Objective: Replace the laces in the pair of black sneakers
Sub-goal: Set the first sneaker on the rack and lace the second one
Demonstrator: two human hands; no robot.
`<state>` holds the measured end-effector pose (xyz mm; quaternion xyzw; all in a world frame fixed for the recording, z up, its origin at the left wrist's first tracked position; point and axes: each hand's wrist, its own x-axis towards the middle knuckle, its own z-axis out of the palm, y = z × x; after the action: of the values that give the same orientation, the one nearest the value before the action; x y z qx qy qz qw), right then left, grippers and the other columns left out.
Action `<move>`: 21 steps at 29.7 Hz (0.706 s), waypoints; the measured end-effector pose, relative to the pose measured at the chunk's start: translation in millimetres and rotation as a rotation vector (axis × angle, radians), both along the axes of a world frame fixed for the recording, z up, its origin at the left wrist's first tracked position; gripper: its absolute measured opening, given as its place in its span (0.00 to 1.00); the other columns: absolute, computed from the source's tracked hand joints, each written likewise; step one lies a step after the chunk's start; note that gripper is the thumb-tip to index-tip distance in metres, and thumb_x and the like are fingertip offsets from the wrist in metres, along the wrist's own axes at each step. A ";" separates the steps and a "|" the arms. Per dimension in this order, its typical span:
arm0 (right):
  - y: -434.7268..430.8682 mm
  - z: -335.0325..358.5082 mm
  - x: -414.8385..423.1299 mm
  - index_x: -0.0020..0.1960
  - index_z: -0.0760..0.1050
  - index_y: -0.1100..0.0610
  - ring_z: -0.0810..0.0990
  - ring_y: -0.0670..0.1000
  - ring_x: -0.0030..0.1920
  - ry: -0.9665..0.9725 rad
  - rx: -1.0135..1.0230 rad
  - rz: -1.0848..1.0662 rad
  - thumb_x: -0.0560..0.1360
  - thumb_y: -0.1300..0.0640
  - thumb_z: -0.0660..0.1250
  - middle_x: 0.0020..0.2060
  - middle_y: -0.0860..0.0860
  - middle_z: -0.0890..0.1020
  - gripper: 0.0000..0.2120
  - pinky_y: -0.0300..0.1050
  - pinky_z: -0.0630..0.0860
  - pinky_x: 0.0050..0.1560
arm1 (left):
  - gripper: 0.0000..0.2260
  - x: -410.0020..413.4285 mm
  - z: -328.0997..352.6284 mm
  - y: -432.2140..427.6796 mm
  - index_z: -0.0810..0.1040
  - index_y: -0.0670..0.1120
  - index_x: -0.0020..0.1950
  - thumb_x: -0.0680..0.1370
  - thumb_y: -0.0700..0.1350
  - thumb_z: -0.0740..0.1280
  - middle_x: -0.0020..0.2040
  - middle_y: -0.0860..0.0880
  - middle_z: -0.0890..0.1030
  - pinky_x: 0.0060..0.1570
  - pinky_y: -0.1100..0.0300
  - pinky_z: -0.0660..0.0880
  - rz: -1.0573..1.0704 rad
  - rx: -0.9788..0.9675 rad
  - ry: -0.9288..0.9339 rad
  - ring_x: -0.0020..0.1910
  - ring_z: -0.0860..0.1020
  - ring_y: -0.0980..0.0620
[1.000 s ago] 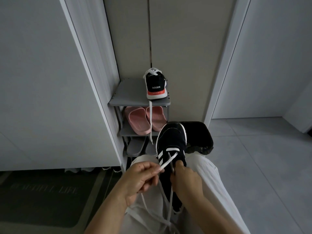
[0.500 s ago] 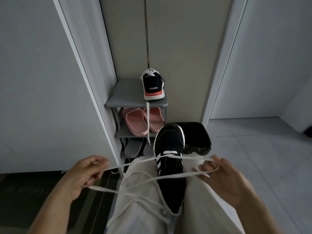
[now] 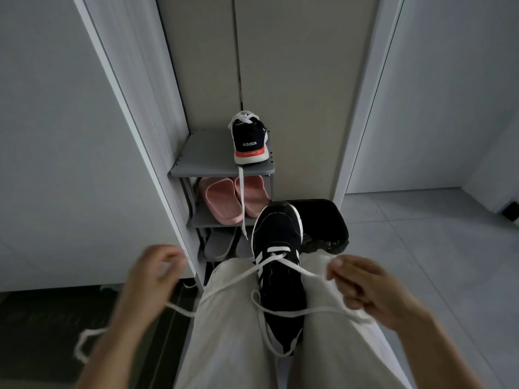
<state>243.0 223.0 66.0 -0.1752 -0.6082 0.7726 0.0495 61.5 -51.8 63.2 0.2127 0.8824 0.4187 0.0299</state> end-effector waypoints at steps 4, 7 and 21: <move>-24.5 23.1 -24.9 0.38 0.77 0.61 0.60 0.43 0.21 0.053 0.008 0.159 0.72 0.51 0.63 0.22 0.49 0.64 0.13 0.34 0.64 0.22 | 0.10 77.4 2.9 90.7 0.75 0.56 0.49 0.72 0.45 0.72 0.39 0.57 0.77 0.41 0.73 0.70 -0.594 0.070 -0.236 0.38 0.76 0.64; -16.9 38.4 -31.7 0.37 0.78 0.59 0.60 0.42 0.19 0.181 -0.135 0.262 0.71 0.45 0.70 0.22 0.48 0.66 0.16 0.33 0.63 0.21 | 0.15 105.6 -10.9 130.7 0.74 0.48 0.56 0.72 0.48 0.72 0.42 0.57 0.74 0.38 0.76 0.66 -0.700 0.073 -0.241 0.35 0.72 0.68; 51.6 -16.2 -19.8 0.51 0.79 0.63 0.76 0.52 0.50 -0.061 1.059 -0.407 0.74 0.49 0.66 0.47 0.54 0.80 0.16 0.37 0.69 0.51 | 0.11 85.1 -21.4 92.1 0.78 0.52 0.37 0.75 0.51 0.58 0.31 0.56 0.76 0.20 0.64 0.70 -0.339 -0.168 0.471 0.24 0.74 0.60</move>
<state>223.1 274.6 49.8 -0.2623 -0.8678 0.3315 0.2612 146.5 40.4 41.8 0.4453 0.8484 0.2723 -0.0887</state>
